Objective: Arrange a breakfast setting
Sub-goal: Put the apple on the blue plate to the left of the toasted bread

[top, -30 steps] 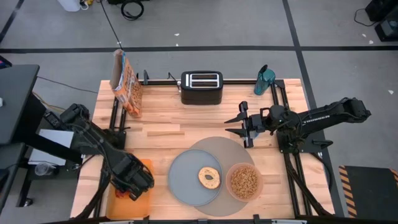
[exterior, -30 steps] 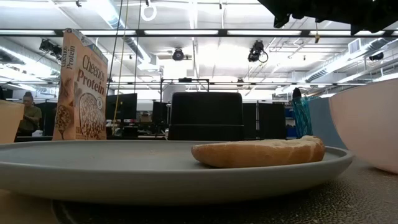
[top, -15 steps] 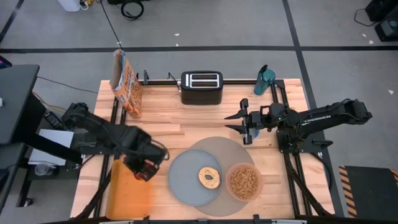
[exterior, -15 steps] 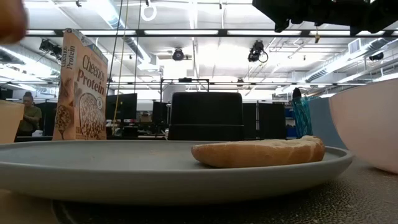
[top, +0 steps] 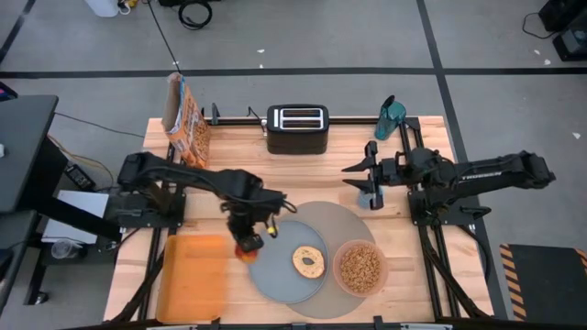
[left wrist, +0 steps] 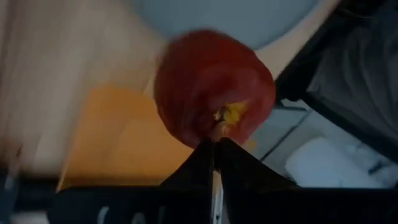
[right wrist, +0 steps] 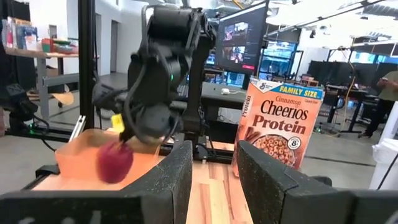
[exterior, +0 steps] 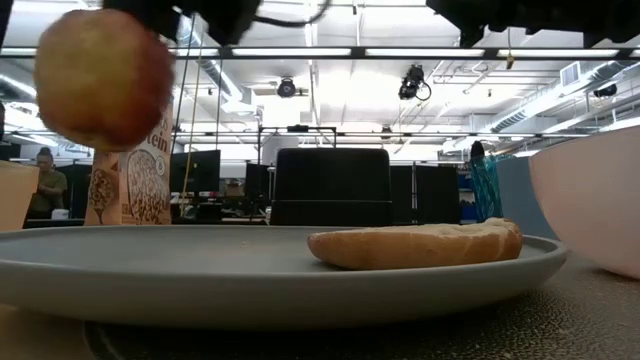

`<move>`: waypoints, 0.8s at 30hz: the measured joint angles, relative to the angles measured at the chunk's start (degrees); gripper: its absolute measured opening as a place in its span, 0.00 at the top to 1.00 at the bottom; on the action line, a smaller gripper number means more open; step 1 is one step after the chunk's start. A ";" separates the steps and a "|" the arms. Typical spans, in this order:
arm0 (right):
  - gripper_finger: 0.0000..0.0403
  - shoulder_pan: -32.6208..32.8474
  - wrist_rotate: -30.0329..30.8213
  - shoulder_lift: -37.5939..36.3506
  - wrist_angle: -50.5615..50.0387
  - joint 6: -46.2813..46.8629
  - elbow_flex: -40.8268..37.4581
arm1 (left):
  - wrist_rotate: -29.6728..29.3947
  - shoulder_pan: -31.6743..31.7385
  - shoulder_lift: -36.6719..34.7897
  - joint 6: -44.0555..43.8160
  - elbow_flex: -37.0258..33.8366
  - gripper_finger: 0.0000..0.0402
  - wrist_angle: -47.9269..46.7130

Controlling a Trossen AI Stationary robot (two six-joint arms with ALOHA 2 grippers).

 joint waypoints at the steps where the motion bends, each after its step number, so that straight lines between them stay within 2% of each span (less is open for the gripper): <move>1: 0.67 -0.12 0.00 -0.50 -0.56 0.52 0.00 | 0.70 0.40 0.85 1.88 0.00 0.95 1.48; 11: 0.67 -0.30 0.06 -2.47 -4.18 4.13 0.00 | 2.05 2.24 7.68 12.37 -0.02 0.93 9.78; 17: 0.67 -0.30 2.27 -2.48 -4.97 5.42 0.00 | 3.40 2.04 9.99 17.27 -0.02 0.93 14.64; 24: 0.67 -0.27 2.38 -2.48 -4.97 6.95 0.00 | 0.63 1.82 10.09 18.51 -0.02 0.92 22.10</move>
